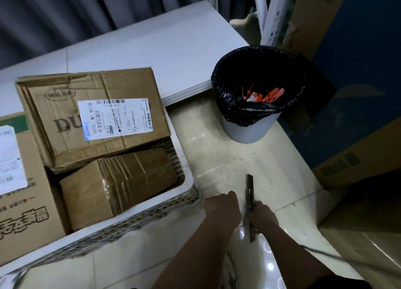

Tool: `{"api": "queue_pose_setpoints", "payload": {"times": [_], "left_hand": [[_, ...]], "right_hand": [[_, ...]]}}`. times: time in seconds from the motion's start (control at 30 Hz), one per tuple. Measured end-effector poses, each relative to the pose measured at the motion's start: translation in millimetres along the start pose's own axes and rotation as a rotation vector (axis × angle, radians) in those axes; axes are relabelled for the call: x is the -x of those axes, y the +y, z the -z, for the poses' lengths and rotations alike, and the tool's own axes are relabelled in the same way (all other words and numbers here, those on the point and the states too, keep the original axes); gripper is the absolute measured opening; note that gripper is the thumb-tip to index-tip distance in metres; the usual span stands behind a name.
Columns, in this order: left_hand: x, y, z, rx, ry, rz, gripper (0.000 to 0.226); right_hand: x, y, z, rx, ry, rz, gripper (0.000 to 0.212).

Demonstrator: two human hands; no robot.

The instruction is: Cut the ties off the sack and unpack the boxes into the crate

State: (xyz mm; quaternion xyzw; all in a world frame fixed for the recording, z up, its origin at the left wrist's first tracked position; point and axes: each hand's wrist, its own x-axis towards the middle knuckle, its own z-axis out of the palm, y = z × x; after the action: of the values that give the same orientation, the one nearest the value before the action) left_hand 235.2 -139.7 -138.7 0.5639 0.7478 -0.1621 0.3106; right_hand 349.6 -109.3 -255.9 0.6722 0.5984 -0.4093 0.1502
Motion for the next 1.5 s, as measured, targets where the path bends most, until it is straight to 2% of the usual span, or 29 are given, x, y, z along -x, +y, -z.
{"api": "queue_pose_setpoints", "payload": {"times": [0.13, 0.3, 0.4, 0.63, 0.87, 0.97, 1.07, 1.27, 1.5], "left_hand": [[14, 3, 24, -0.012, 0.001, 0.001, 0.031], [40, 2, 61, 0.026, 0.068, 0.031, 0.033], [61, -4, 89, 0.045, 0.141, 0.077, 0.036], [125, -21, 159, 0.238, 0.293, 0.135, 0.041], [205, -34, 213, 0.607, 0.494, 0.01, 0.044], [246, -34, 230, 0.859, 0.562, -0.098, 0.032], [288, -35, 239, 1.071, 0.573, -0.133, 0.019], [338, -44, 245, 1.092, 0.732, -0.174, 0.026], [370, -56, 245, 1.174, 0.773, -0.217, 0.03]], "right_hand": [[10, -38, 29, -0.094, -0.011, 0.065, 0.014], [42, -87, 75, -0.225, 0.042, 0.175, 0.022], [75, -115, 104, -0.366, 0.011, 0.254, 0.013], [174, -164, 171, -0.616, -0.081, 0.501, 0.03], [280, -191, 221, -0.769, -0.077, 0.76, 0.023], [326, -195, 233, -0.792, -0.093, 0.857, 0.017], [367, -198, 240, -0.76, -0.07, 0.933, 0.015], [427, -210, 247, -0.734, -0.068, 1.038, 0.018], [452, -224, 235, -0.806, -0.078, 1.087, 0.021]]}}
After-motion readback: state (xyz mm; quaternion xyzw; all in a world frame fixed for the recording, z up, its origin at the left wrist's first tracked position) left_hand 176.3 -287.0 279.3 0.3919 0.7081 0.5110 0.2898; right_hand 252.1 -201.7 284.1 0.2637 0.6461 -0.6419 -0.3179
